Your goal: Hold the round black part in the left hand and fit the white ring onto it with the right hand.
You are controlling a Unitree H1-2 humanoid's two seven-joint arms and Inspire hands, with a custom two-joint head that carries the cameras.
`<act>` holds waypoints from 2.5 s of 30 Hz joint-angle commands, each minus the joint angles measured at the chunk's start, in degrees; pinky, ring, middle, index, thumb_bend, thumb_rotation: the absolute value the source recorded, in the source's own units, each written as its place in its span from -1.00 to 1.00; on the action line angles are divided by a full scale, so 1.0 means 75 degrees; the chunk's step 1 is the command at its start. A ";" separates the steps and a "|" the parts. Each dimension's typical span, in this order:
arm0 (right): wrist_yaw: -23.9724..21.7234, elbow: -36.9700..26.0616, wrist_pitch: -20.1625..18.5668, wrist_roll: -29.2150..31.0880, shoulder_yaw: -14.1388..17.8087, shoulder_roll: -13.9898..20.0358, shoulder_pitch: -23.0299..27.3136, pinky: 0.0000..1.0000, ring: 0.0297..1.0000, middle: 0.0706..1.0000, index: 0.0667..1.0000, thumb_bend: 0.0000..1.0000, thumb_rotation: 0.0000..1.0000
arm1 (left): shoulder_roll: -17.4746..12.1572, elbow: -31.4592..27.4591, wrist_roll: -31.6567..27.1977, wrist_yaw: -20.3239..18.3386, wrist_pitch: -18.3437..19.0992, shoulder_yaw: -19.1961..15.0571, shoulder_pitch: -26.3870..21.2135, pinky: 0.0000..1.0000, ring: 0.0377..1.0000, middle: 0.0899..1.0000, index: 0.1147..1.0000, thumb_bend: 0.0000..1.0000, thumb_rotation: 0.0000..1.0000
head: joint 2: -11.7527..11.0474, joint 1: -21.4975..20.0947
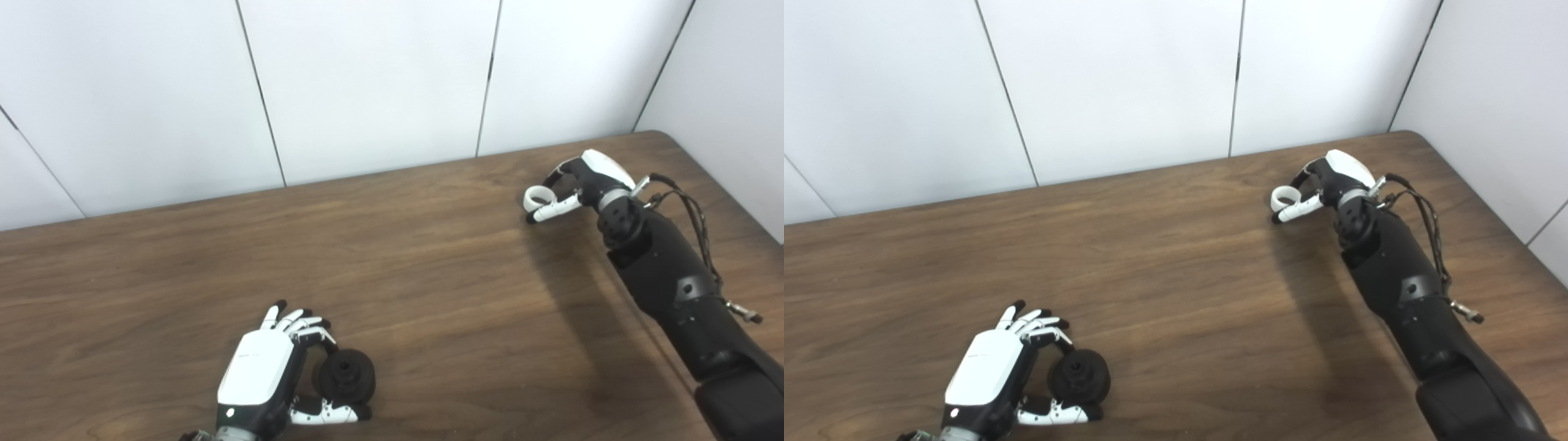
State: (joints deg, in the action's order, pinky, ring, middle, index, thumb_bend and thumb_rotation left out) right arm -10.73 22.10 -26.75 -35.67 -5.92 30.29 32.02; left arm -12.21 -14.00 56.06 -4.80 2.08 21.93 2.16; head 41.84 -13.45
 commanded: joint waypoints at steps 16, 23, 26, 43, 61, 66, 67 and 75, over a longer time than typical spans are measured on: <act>0.0223 -0.0220 0.0001 -0.0012 -0.0019 0.0181 0.0361 1.00 1.00 0.81 -0.09 0.06 -0.70 | -0.0014 -0.0093 0.0147 -0.0149 0.0103 0.0006 0.0047 1.00 0.75 0.51 -0.17 0.05 -0.89 | 0.0014 0.0022; 0.0220 -0.0293 -0.0018 -0.0164 -0.0017 0.0145 0.0288 1.00 1.00 0.66 -0.10 0.05 -0.72 | -0.0003 -0.0166 0.0133 -0.0181 0.0120 0.0004 0.0059 1.00 0.75 0.51 -0.17 0.05 -0.89 | 0.0031 0.0001; 0.0298 -0.0323 0.0003 -0.0149 -0.0083 0.0159 0.0235 1.00 1.00 0.65 -0.10 0.05 -0.73 | 0.0000 -0.0148 0.0141 -0.0135 0.0092 0.0010 0.0056 1.00 0.75 0.51 -0.17 0.05 -0.89 | 0.0035 -0.0001; -0.0078 -0.1339 0.0178 -0.0004 -0.0378 0.0490 0.0034 1.00 0.96 0.67 -0.10 0.05 -0.73 | 0.0039 -0.0113 0.0206 -0.0120 0.0079 0.0050 0.0031 1.00 0.75 0.51 -0.17 0.05 -0.89 | -0.0010 -0.0003; -0.2241 -0.5154 -0.0020 -0.0602 -0.0559 -0.0275 -0.0739 1.00 1.00 0.68 -0.11 0.05 -0.73 | 0.0195 -0.0068 0.0365 -0.0083 0.0108 0.0167 0.0069 1.00 0.76 0.52 -0.17 0.05 -0.89 | 0.0153 0.0593; -0.3298 -0.6137 -0.0020 -0.1208 -0.0563 -0.0957 -0.0968 1.00 1.00 0.72 -0.11 0.05 -0.73 | 0.0265 -0.0076 0.0491 -0.0131 0.0190 0.0200 0.0067 1.00 0.77 0.52 -0.17 0.05 -0.88 | 0.0181 0.0689; -0.3467 -0.6319 -0.0021 -0.1265 -0.0606 -0.1086 -0.1011 1.00 1.00 0.72 -0.11 0.05 -0.73 | 0.0284 -0.0076 0.0508 -0.0126 0.0204 0.0214 0.0065 1.00 0.77 0.52 -0.17 0.05 -0.88 | 0.0183 0.0720; -0.3659 -0.7117 0.0127 -0.1281 -0.1161 -0.1619 -0.1326 1.00 1.00 0.75 -0.11 0.05 -0.73 | 0.0434 -0.0107 0.0587 -0.0088 0.0297 0.0309 0.0085 1.00 0.77 0.52 -0.17 0.05 -0.88 | 0.0269 0.1048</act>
State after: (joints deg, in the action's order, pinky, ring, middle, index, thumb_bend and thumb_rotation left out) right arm -38.91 -29.31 -26.63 -45.44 -14.81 18.26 21.13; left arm -9.16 -14.41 59.26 -4.96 4.07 23.58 2.77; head 43.77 -5.54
